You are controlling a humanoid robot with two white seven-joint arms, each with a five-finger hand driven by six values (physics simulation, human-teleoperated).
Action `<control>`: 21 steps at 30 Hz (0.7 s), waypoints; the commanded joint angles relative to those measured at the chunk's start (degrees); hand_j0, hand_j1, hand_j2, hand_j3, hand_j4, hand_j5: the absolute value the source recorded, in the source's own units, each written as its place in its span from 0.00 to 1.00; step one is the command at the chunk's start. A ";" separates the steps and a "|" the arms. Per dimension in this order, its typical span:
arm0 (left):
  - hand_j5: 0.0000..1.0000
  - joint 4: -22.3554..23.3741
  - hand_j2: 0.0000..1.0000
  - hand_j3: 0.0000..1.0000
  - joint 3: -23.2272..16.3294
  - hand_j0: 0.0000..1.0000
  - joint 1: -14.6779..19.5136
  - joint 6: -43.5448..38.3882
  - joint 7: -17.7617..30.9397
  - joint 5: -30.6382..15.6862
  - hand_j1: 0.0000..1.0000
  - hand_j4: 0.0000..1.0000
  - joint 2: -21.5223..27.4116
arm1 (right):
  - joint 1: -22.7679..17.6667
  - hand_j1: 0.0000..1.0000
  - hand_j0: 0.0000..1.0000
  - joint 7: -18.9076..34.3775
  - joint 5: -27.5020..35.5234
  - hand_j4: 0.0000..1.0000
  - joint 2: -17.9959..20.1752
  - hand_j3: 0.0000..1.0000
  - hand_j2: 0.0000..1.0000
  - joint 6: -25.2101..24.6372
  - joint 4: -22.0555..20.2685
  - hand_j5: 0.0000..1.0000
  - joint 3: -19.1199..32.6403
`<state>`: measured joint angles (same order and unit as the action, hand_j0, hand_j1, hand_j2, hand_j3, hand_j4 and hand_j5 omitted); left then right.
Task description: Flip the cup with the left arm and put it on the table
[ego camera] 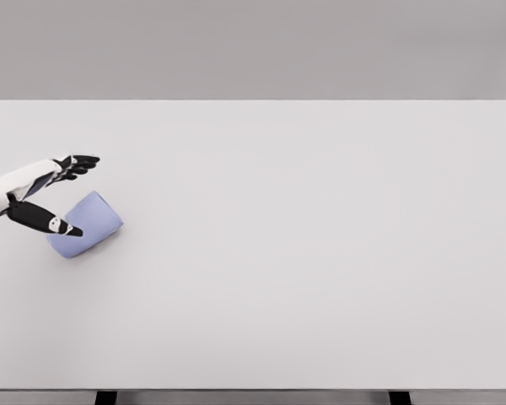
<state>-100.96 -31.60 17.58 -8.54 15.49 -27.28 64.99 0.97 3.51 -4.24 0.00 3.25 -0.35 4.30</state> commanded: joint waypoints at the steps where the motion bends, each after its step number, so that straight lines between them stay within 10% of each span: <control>1: 1.00 -0.02 1.00 1.00 0.05 1.00 0.00 1.15 -0.11 0.47 1.00 1.00 -0.39 | 0.00 1.00 1.00 0.01 0.02 1.00 0.00 1.00 1.00 0.00 0.00 1.00 0.00; 21: 1.00 0.59 1.00 1.00 0.14 1.00 -3.52 -0.42 -3.71 9.08 1.00 1.00 -5.48 | 0.00 1.00 1.00 0.01 0.02 1.00 0.00 1.00 1.00 0.00 0.00 1.00 0.00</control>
<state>-100.43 -31.49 14.06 -8.85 12.86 -18.31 59.50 0.97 3.51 -4.24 0.00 3.25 -0.35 4.30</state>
